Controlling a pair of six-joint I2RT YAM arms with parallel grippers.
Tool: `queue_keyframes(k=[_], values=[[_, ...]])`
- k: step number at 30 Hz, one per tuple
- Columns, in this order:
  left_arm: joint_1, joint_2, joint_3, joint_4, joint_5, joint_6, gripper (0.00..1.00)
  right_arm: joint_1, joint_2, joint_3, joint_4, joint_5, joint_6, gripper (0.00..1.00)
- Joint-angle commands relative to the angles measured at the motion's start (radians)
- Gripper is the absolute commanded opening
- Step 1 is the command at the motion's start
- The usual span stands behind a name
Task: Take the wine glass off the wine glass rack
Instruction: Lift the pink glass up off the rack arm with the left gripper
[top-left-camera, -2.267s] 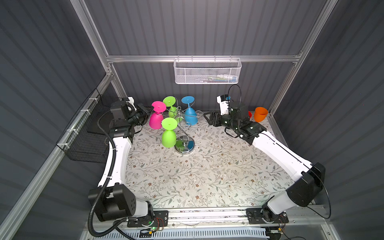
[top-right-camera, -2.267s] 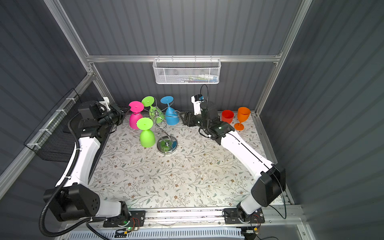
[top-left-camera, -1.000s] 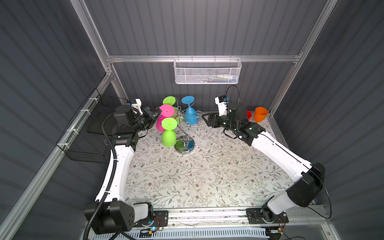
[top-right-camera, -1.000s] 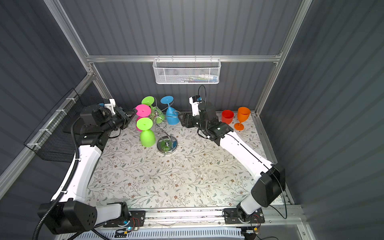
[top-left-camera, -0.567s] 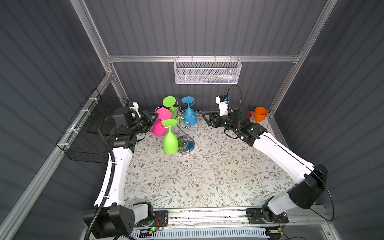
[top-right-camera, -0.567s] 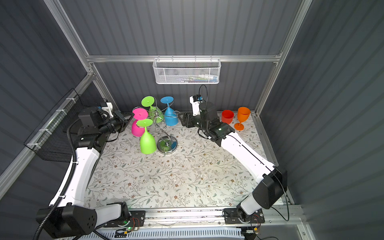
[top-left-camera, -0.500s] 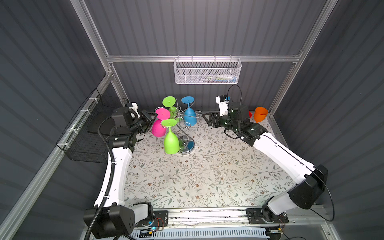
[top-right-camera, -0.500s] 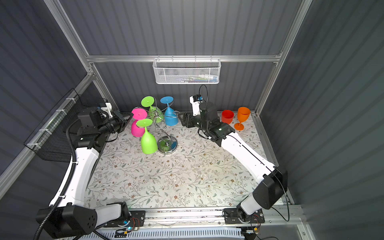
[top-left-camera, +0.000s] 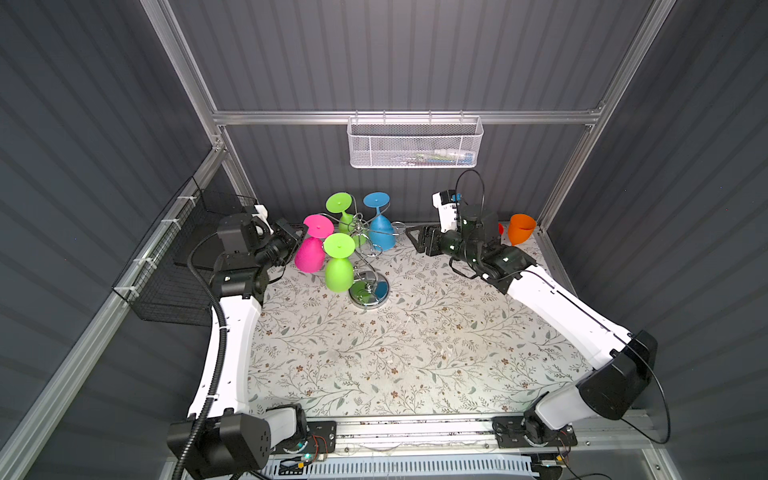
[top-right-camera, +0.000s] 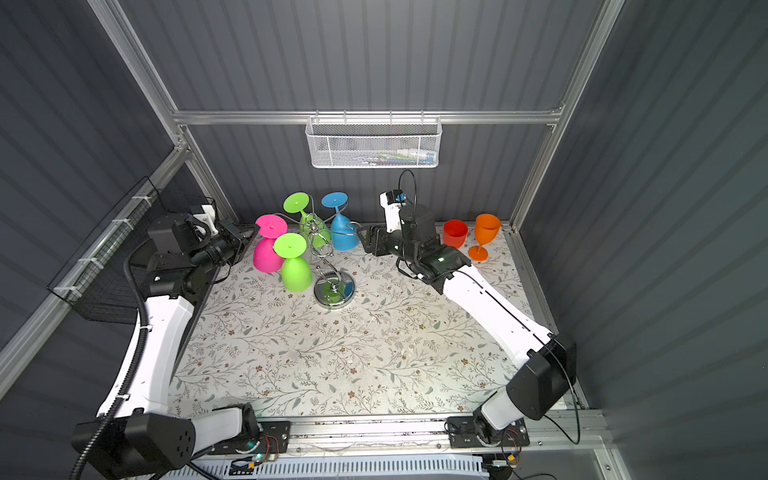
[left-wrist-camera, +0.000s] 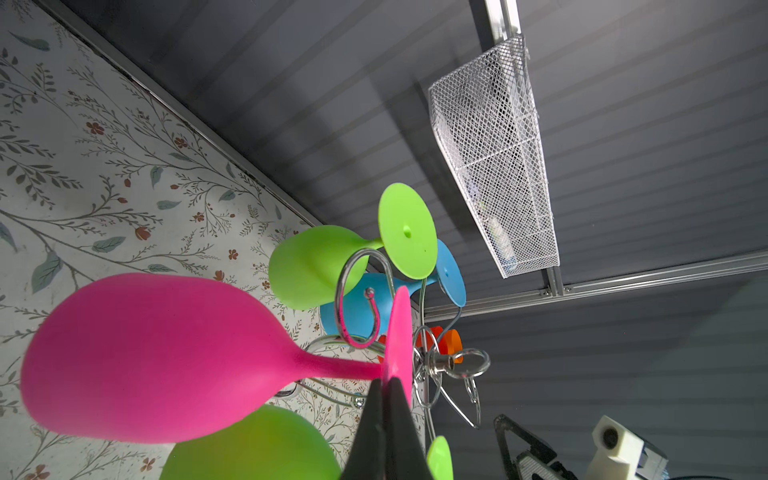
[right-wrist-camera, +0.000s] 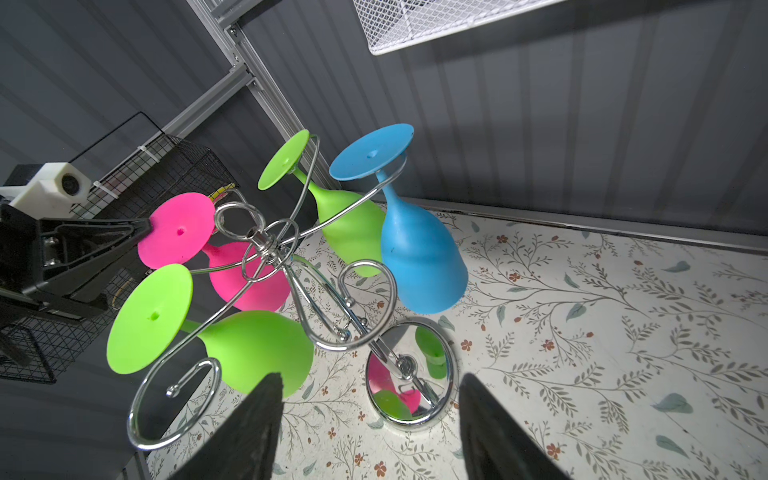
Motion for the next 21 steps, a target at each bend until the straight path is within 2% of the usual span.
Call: queue_keyframes(k=[1, 11, 21], values=[[0.013, -0.037, 0.038, -0.02, -0.01, 0.004, 0.0, 0.007, -0.025, -0.01, 0.006, 0.008, -0.012, 0.68], [0.04, -0.057, 0.069, -0.067, -0.014, 0.025, 0.0, 0.014, -0.027, -0.01, 0.005, 0.005, -0.015, 0.68], [0.047, -0.042, 0.187, -0.1, -0.008, 0.033, 0.0, 0.016, -0.032, -0.01, -0.004, 0.009, -0.019, 0.68]])
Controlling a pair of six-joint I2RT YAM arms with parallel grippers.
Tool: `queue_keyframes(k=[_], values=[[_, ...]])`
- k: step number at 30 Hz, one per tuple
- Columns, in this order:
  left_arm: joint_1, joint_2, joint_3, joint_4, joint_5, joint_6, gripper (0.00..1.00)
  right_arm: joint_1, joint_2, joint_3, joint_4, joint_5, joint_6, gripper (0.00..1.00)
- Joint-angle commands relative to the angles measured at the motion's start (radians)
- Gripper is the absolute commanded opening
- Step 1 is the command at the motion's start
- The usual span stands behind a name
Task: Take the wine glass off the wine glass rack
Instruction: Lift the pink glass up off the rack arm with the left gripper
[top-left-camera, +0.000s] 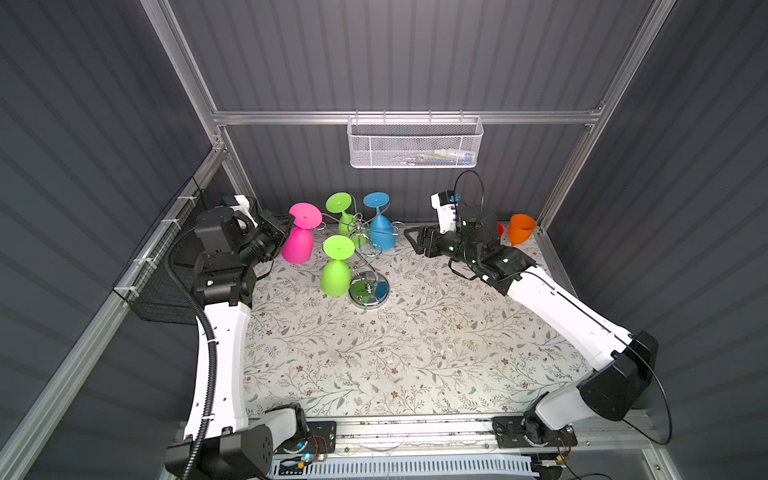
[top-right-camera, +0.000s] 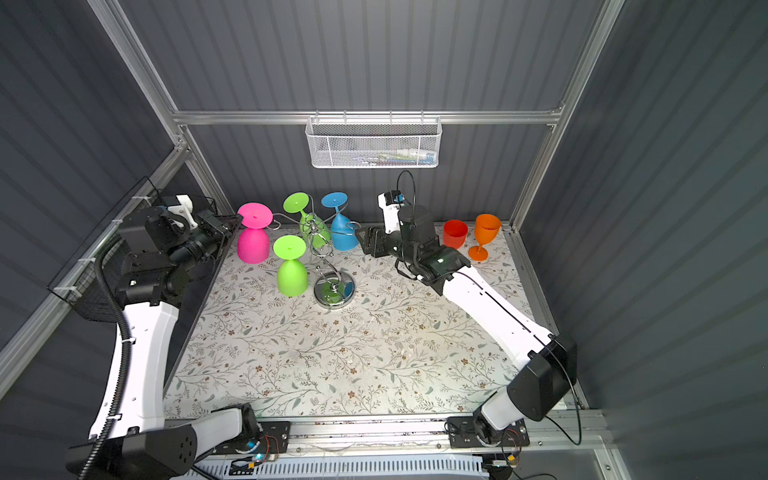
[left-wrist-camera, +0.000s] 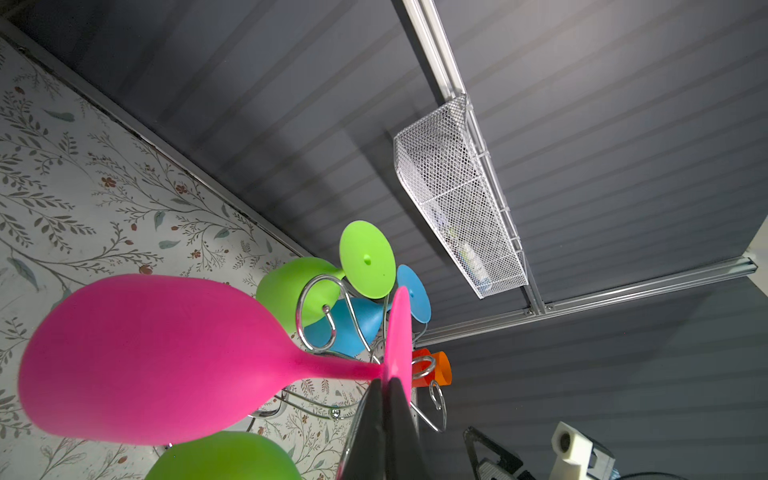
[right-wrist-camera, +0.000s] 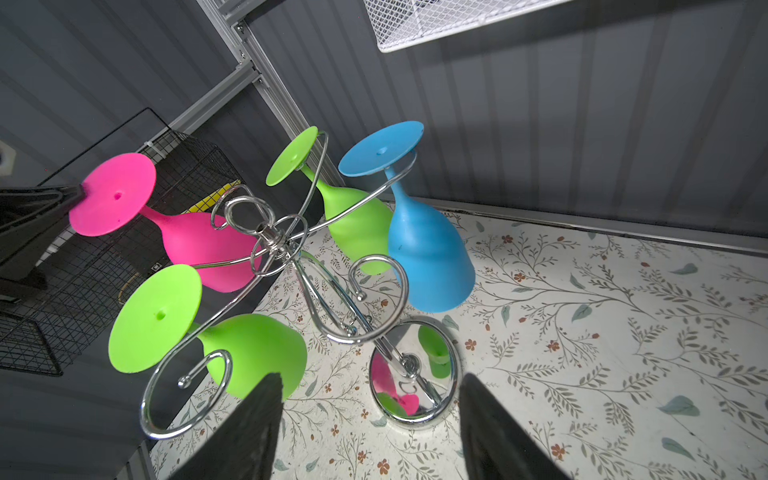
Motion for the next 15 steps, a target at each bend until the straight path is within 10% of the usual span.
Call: queue_keyframes(k=[1, 15], values=[[0.005, -0.006, 0.067, -0.022, 0.005, 0.028, 0.0, 0.006, -0.029, -0.011, -0.004, 0.008, -0.011, 0.68], [0.005, 0.058, 0.281, -0.063, 0.06, 0.025, 0.0, 0.004, -0.071, -0.042, -0.006, -0.003, 0.005, 0.69]])
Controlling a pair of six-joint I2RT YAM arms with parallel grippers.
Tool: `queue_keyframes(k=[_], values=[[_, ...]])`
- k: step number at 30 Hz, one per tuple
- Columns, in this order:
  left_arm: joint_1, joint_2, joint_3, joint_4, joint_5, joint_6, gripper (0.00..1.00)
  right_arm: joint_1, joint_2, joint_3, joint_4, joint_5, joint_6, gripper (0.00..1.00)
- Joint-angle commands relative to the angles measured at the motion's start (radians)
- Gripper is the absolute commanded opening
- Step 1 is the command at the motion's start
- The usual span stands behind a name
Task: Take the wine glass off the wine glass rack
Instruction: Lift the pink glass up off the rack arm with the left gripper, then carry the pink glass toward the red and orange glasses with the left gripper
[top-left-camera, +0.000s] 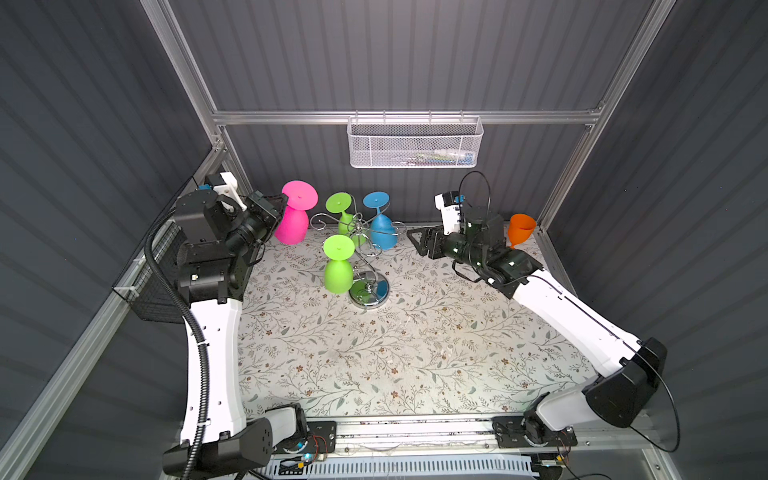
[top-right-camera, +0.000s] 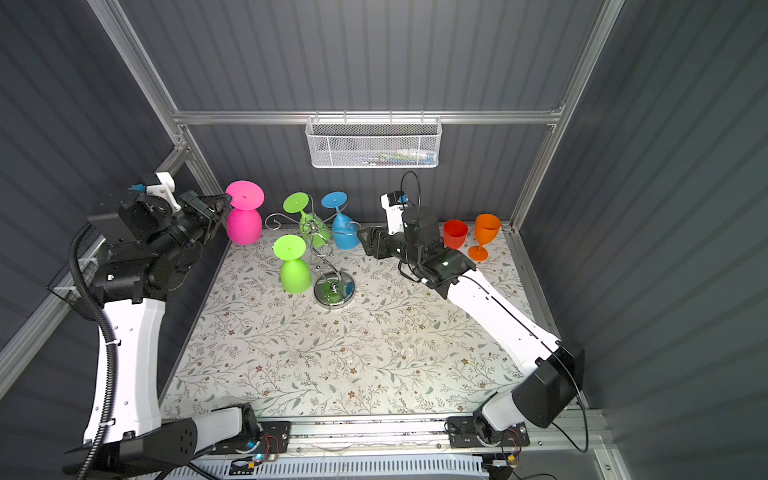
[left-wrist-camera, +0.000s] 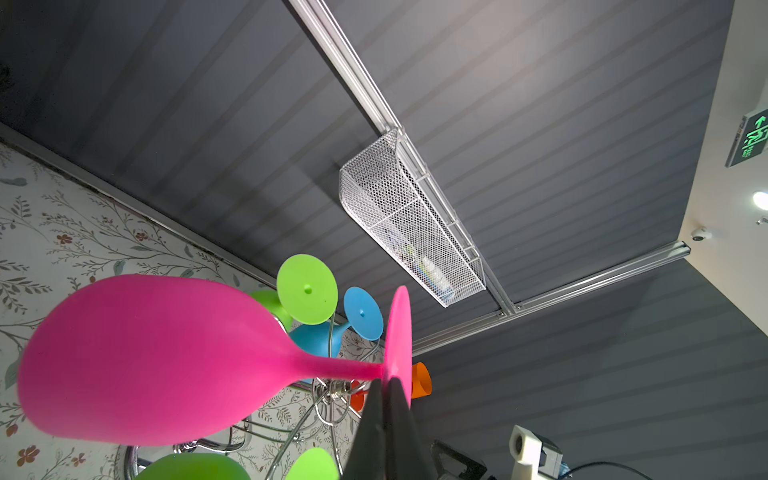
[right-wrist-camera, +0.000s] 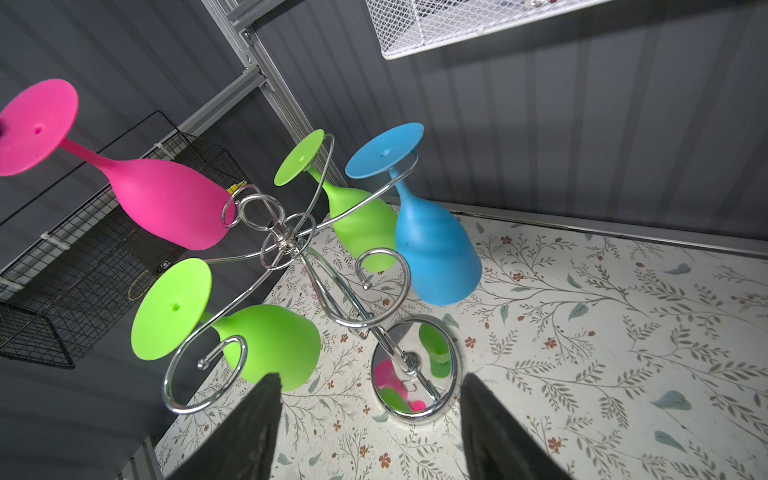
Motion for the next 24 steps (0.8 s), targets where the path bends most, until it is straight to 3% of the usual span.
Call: queue_keyframes(k=[1, 17, 24], values=[[0.005, 0.014, 0.079, -0.01, 0.049, 0.013, 0.0, 0.004, -0.031, -0.022, 0.0, -0.003, 0.004, 0.69], [-0.005, 0.124, 0.229, 0.274, 0.322, -0.144, 0.0, -0.057, -0.148, -0.119, -0.025, 0.003, 0.073, 0.69], [-0.173, 0.182, 0.271, 0.315, 0.323, -0.099, 0.0, -0.14, -0.234, -0.197, -0.048, -0.002, 0.14, 0.69]])
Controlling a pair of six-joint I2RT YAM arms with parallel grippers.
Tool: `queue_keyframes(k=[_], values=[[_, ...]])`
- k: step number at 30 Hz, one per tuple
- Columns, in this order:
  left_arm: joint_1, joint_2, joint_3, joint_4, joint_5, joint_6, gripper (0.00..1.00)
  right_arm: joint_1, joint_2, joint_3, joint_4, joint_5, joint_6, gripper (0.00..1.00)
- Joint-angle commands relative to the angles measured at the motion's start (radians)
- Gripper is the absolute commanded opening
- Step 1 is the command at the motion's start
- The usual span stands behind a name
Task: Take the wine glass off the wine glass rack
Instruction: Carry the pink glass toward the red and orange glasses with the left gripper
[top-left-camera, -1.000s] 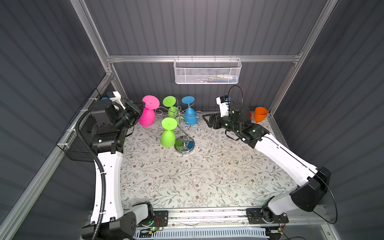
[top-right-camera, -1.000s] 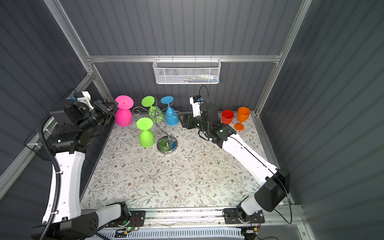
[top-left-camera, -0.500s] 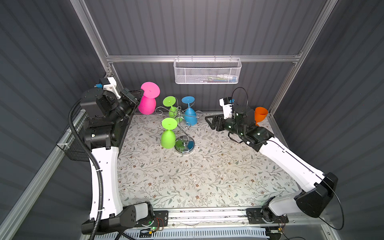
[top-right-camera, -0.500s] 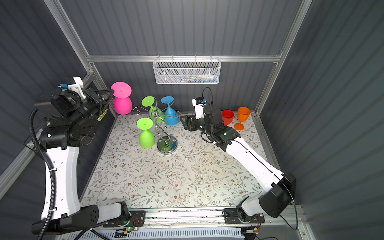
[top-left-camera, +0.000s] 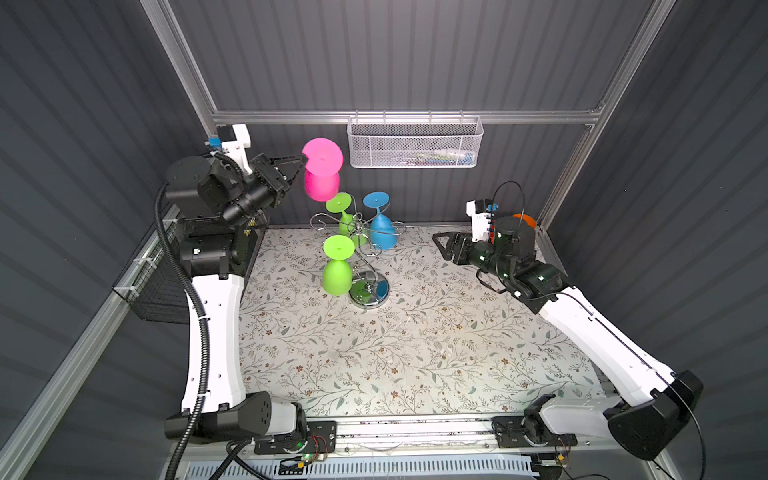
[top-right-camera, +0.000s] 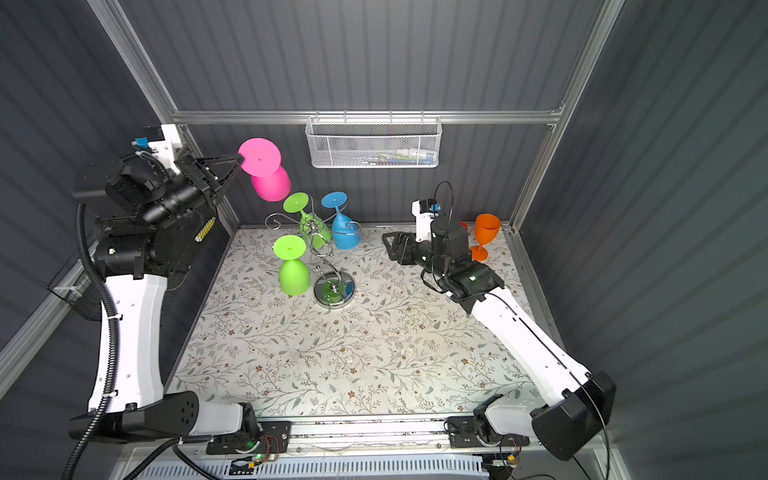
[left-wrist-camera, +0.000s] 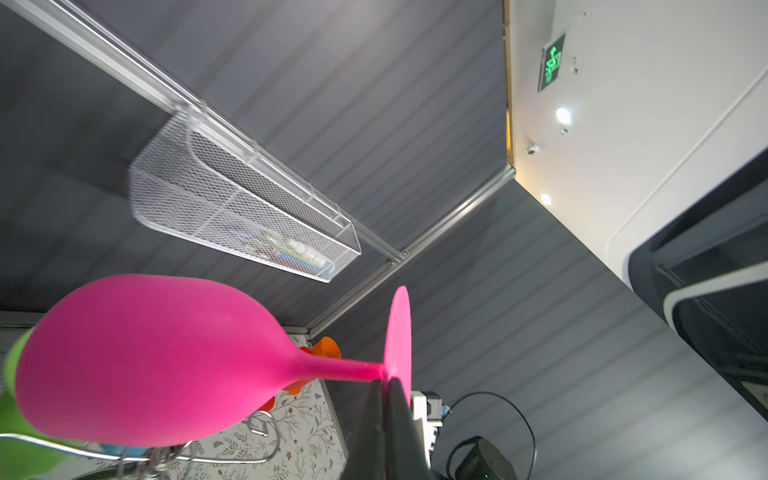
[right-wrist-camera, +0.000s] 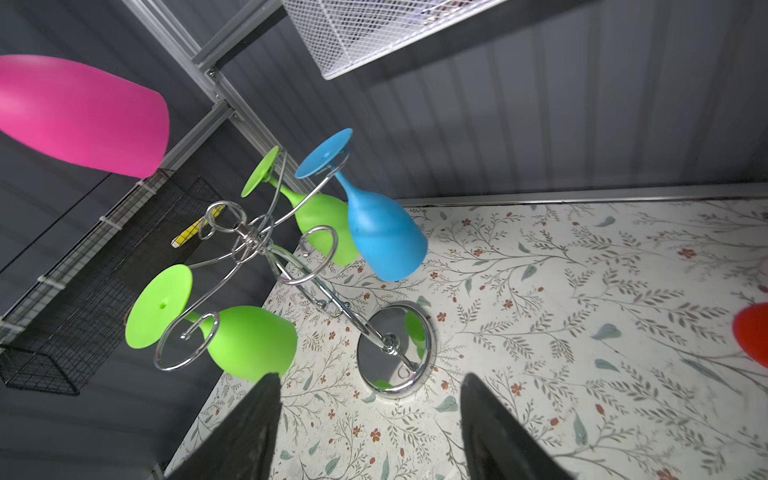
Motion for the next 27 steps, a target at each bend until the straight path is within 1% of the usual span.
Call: queue_keyframes(k=[1, 5, 11, 14, 19, 22, 27], values=[[-0.071, 0.025, 0.039, 0.078, 0.035, 0.018, 0.0, -0.03, -0.047, -0.027, -0.031, 0.006, 0.046, 0.69], [-0.144, 0.047, 0.038, 0.126, 0.037, 0.022, 0.0, -0.08, -0.088, -0.066, -0.063, 0.01, 0.083, 0.69], [-0.285, 0.059, -0.011, 0.148, 0.024, 0.092, 0.0, -0.166, -0.176, -0.133, -0.109, 0.002, 0.146, 0.69], [-0.354, 0.057, -0.053, 0.173, 0.021, 0.127, 0.0, -0.219, -0.222, -0.169, -0.128, -0.023, 0.19, 0.7], [-0.475, 0.042, -0.105, 0.127, -0.018, 0.26, 0.0, -0.308, -0.29, -0.233, -0.148, -0.08, 0.263, 0.7], [-0.545, 0.018, -0.18, 0.127, -0.058, 0.339, 0.0, -0.353, -0.309, -0.247, -0.163, -0.111, 0.293, 0.7], [-0.711, 0.001, -0.268, 0.071, -0.176, 0.527, 0.0, -0.416, -0.33, -0.244, -0.237, -0.147, 0.337, 0.69]])
